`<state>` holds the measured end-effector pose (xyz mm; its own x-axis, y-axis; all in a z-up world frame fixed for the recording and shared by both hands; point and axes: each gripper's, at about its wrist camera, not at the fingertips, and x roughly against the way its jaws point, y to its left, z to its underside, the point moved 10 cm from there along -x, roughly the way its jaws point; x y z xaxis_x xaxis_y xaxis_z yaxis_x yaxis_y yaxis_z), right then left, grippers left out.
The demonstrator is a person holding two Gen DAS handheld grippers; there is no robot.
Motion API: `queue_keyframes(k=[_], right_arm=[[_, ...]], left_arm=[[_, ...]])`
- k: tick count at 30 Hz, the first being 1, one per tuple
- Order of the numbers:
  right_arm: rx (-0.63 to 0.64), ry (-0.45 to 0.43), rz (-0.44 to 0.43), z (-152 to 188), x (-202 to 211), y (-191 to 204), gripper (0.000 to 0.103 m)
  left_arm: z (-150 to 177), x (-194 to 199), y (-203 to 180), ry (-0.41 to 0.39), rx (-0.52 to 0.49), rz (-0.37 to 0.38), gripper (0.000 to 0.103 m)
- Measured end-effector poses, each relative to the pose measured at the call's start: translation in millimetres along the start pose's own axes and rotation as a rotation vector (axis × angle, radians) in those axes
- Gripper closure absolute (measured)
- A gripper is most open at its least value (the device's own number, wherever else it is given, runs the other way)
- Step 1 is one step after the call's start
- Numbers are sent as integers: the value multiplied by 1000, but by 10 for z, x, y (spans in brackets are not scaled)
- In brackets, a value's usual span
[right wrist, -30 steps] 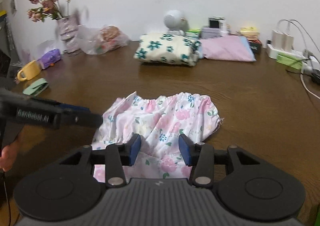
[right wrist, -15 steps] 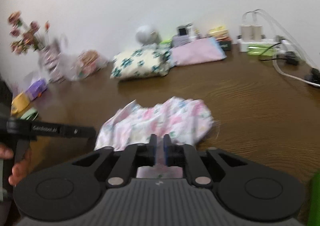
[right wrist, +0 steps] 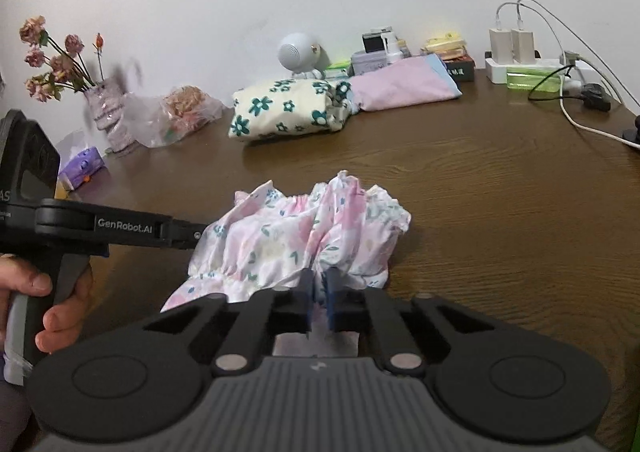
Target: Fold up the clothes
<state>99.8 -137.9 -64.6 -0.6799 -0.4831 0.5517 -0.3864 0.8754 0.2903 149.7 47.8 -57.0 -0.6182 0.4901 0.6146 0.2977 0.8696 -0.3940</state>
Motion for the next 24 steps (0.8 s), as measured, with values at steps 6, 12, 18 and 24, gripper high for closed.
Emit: queue_keyframes(k=[6,12,18,24], right_arm=[[-93,-44,25,-98,66,-202,100],[10,-90,87,-162,198,-48,91],[180,-8,28,-101,108,323,79],[194,-67,106,-186,229,347,62]], left_arm=[[-6,95,127,-14,21,-43,103],[-71,74,141,-32,34,-49,96],[-64,161,12,-60,-29,-91,86],[-17,664,-215,-134,-132,-149,77]])
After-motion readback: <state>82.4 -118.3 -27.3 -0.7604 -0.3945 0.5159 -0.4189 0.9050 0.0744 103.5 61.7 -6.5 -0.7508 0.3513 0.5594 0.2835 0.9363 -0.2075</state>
